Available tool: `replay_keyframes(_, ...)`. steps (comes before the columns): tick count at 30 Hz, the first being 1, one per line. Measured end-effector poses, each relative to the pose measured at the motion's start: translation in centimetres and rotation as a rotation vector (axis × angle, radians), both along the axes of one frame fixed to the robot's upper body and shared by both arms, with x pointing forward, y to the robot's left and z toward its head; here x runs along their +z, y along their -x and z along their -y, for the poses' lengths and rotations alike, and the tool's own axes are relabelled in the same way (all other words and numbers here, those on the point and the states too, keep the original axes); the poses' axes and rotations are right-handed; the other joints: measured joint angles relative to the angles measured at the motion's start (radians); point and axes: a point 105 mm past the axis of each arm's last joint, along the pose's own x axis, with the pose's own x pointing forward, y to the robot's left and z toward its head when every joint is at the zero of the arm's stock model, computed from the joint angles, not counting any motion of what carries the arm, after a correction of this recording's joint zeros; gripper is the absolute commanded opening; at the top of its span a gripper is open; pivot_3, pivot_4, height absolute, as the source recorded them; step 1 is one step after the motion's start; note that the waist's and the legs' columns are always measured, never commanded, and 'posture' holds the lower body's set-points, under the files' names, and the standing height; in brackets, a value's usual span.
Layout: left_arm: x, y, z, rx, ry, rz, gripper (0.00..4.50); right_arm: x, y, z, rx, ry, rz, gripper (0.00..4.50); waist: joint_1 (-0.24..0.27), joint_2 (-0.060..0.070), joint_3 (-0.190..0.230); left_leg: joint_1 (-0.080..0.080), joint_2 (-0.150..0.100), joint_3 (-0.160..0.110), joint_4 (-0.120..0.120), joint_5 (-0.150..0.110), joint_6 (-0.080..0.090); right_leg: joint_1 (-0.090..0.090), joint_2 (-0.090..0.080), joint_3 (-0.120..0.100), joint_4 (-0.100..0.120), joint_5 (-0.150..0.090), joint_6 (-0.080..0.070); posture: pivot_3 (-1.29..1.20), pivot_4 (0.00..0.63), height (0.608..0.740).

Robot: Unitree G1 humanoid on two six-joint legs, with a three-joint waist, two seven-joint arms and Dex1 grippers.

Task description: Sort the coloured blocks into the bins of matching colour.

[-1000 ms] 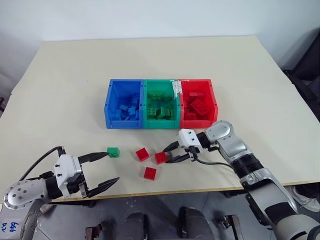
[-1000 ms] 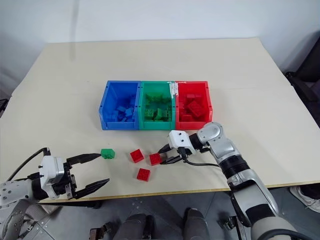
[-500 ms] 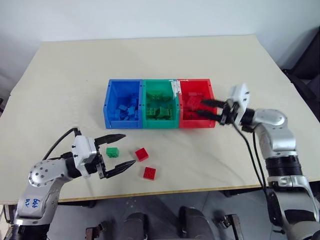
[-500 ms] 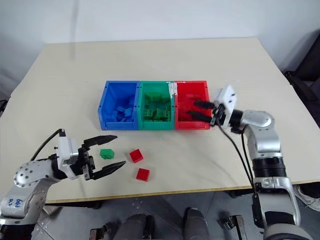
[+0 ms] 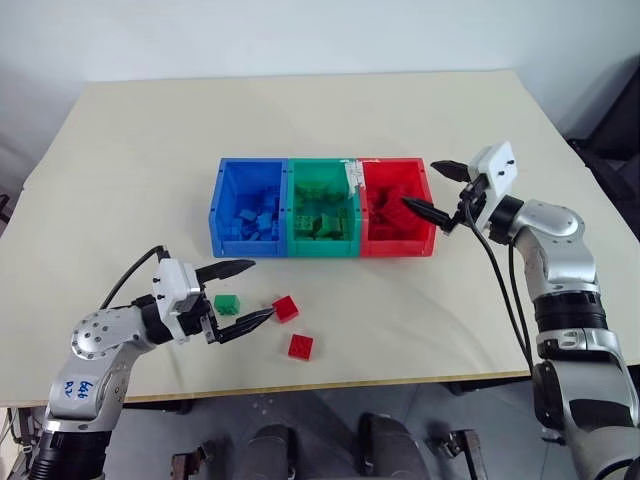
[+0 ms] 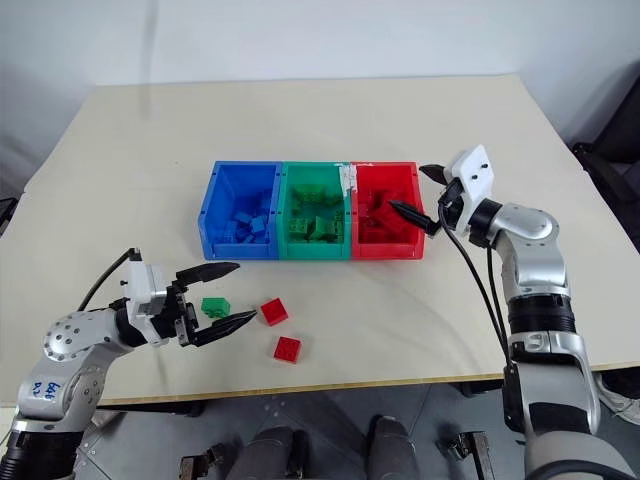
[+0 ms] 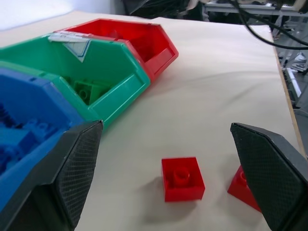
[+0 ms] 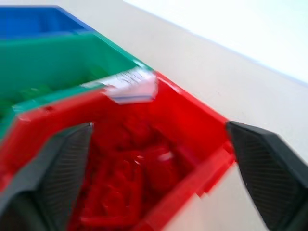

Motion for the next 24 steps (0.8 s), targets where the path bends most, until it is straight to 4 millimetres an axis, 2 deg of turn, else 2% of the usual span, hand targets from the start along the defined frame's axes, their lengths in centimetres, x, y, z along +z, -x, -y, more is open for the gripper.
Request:
replay_keyframes(4, -0.5, 0.3, -2.3, 0.064, -0.024, -0.01, 4.5, -0.6, 2.6, 0.9, 0.109, 0.008, -0.011, 4.48, 0.001, 0.0, 0.0, 0.0, 0.0, 0.001, 0.0, 0.0, 0.001, 0.0, 0.0, 0.0, -0.001, 0.0, 0.0, 0.0, 0.15, 0.74)
replay_keyframes(6, -0.9, 0.7, -3.3, 0.074, -0.055, -0.021, 4.5, -1.1, 4.7, 1.2, 0.192, 0.053, -0.017, 4.48, 0.004, 0.0, 0.0, 0.0, 0.001, 0.0, 0.0, 0.0, 0.0, 0.0, 0.0, 0.0, -0.001, 0.0, 0.0, 0.0, 0.15, 0.74)
replay_keyframes(10, -1.5, 1.0, -6.4, 0.165, -0.129, -0.041, 4.5, -3.9, 8.4, 2.0, 0.319, 0.138, -0.105, 4.48, 0.009, 0.0, 0.0, 0.0, 0.0, 0.001, 0.0, -0.001, 0.001, 0.001, 0.0, 0.0, -0.002, 0.0, 0.0, 0.0, 0.15, 0.74)
replay_keyframes(13, -1.7, 1.6, -7.6, 0.189, -0.16, -0.053, 4.5, -5.3, 10.3, 1.9, 0.406, 0.146, -0.164, 4.48, 0.016, 0.0, 0.0, 0.001, 0.001, 0.002, 0.0, -0.001, 0.001, 0.001, 0.0, 0.0, -0.002, 0.0, 0.0, 0.0, 0.15, 0.74)
replay_keyframes(18, -2.1, 3.1, -6.9, 0.067, -0.217, -0.121, 4.5, -6.3, 12.8, 0.3, 0.515, 0.145, -0.194, 4.48, 0.022, 0.0, 0.0, 0.001, 0.002, 0.002, 0.0, -0.001, 0.001, 0.001, 0.0, 0.0, -0.002, 0.0, 0.0, 0.0, 0.15, 0.74)
replay_keyframes(21, -2.0, 4.2, -4.9, -0.067, -0.27, -0.202, 4.5, -7.2, 13.3, 0.1, 0.528, 0.144, -0.23, 4.48, 0.028, 0.0, 0.0, 0.002, 0.0, 0.002, 0.0, -0.001, 0.002, 0.002, -0.002, 0.001, -0.002, 0.001, 0.001, 0.0, 0.15, 0.74)
replay_keyframes(24, -1.8, 4.8, -1.7, -0.205, -0.31, -0.248, 4.5, -7.7, 13.6, -0.3, 0.543, 0.147, -0.244, 4.48, 0.03, 0.0, 0.0, 0.002, 0.0, 0.001, 0.0, -0.001, 0.002, 0.002, -0.001, 0.001, -0.002, 0.001, 0.001, 0.0, 0.15, 0.74)
